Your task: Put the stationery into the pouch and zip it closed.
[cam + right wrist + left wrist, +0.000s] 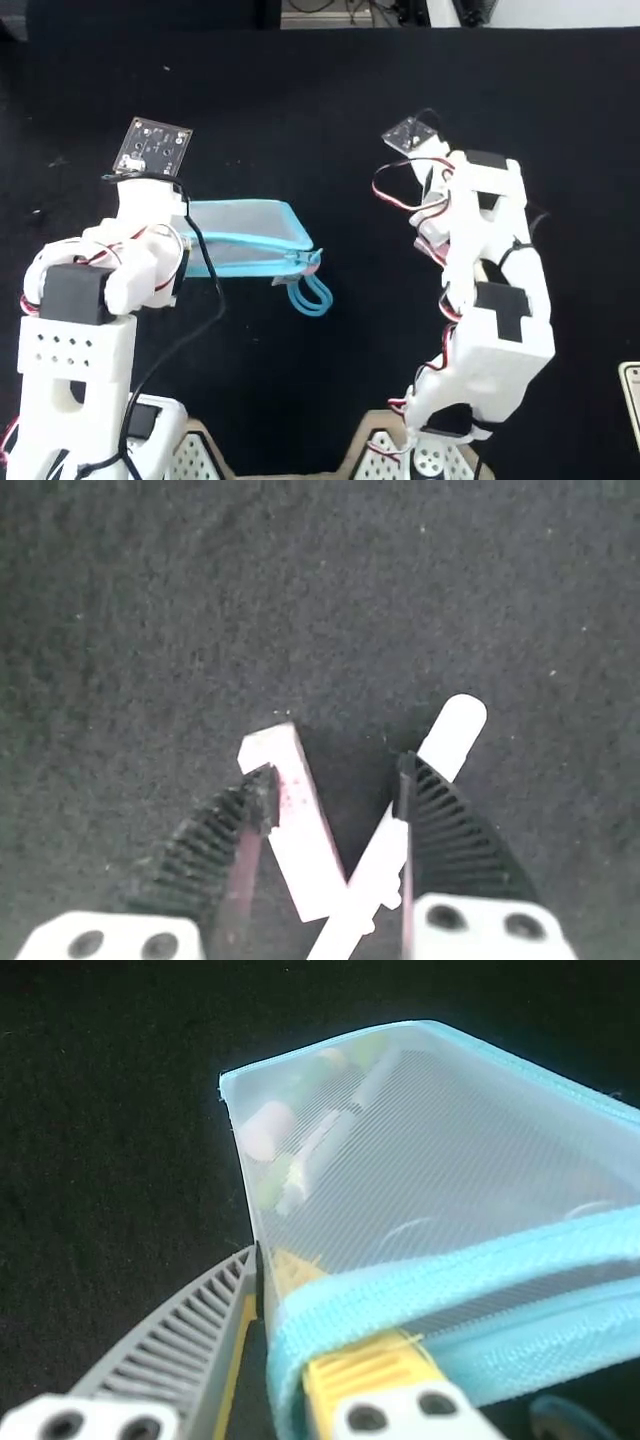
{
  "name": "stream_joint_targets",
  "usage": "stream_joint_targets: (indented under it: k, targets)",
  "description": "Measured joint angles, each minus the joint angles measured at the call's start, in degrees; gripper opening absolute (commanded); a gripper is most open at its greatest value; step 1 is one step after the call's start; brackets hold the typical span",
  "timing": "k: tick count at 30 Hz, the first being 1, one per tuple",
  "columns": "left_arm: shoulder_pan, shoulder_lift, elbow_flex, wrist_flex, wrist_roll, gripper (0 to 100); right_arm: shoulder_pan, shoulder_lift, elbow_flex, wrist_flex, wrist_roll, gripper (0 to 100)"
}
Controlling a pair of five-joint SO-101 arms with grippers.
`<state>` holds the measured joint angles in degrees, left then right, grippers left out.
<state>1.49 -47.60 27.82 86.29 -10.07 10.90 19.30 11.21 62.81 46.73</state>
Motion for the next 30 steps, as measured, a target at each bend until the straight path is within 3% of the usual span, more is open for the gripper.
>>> stream_joint_targets:
  k: [13, 22, 24, 26, 30]
  targets:
    - [0.00, 0.00, 0.26, 0.00, 0.00, 3, -1.49, -0.62, -4.57, 13.19, 0.70, 19.1]
    - [0.00, 0.00, 0.44, 0.00, 0.00, 3, -1.76, 1.67, -2.46, 6.51, 5.45, 19.0]
    - [0.00, 0.00, 0.44, 0.00, 0.00, 3, -1.41, 3.43, -2.46, 3.96, 5.54, 15.0]
    - [0.00, 0.00, 0.44, 0.00, 0.00, 3, -0.62, 4.31, -2.46, 2.73, 5.54, 1.7]
    - [0.00, 0.00, 0.44, 0.00, 0.00, 3, 0.44, 4.75, -4.75, 3.96, 4.40, 0.6]
